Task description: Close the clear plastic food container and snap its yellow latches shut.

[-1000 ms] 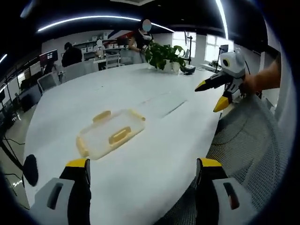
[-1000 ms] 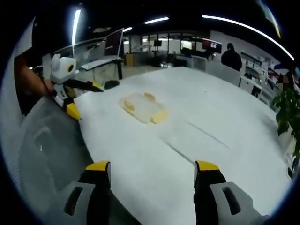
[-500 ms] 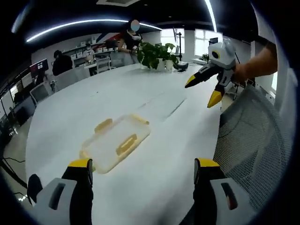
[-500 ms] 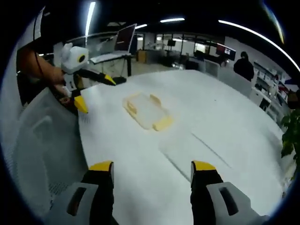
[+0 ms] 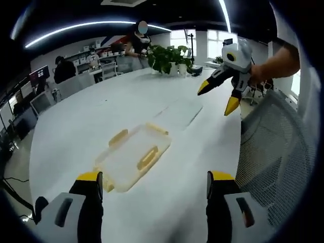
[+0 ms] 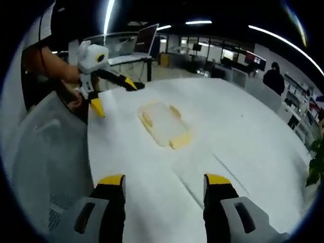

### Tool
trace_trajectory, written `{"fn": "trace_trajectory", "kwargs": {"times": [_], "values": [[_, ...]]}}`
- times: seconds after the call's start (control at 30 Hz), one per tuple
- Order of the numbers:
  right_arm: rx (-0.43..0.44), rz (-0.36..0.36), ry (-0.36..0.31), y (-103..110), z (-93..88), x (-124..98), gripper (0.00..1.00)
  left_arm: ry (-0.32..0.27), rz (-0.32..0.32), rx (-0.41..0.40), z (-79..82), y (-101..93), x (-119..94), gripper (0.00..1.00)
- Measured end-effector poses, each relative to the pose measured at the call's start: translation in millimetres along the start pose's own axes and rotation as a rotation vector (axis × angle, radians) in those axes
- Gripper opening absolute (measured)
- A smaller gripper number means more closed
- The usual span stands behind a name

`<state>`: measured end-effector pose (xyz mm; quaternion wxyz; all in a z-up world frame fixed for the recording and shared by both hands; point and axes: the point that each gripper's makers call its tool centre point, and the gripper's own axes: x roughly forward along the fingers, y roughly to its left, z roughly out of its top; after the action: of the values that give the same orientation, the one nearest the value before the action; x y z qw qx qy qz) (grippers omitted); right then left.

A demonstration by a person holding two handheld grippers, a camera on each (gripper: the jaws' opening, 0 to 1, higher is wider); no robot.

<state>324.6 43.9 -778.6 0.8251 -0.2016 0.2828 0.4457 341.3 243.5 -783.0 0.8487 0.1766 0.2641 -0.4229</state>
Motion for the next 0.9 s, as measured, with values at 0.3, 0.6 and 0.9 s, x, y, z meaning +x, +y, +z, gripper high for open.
{"fn": "trace_trajectory", "kwargs": {"times": [0.3, 0.6, 0.9], "values": [[-0.036, 0.028, 0.014, -2.5, 4.5, 7.8, 0.62, 0.018, -0.011, 0.029, -2.6, 10.8, 0.0, 0.84], [-0.065, 0.031, 0.012, -13.4, 12.1, 16.6, 0.62, 0.032, -0.002, 0.055, -5.1, 20.4, 1.0, 0.82], [-0.09, 0.036, 0.015, -19.5, 17.4, 27.6, 0.61, 0.049, -0.004, 0.099, -10.4, 28.6, 4.0, 0.8]]}}
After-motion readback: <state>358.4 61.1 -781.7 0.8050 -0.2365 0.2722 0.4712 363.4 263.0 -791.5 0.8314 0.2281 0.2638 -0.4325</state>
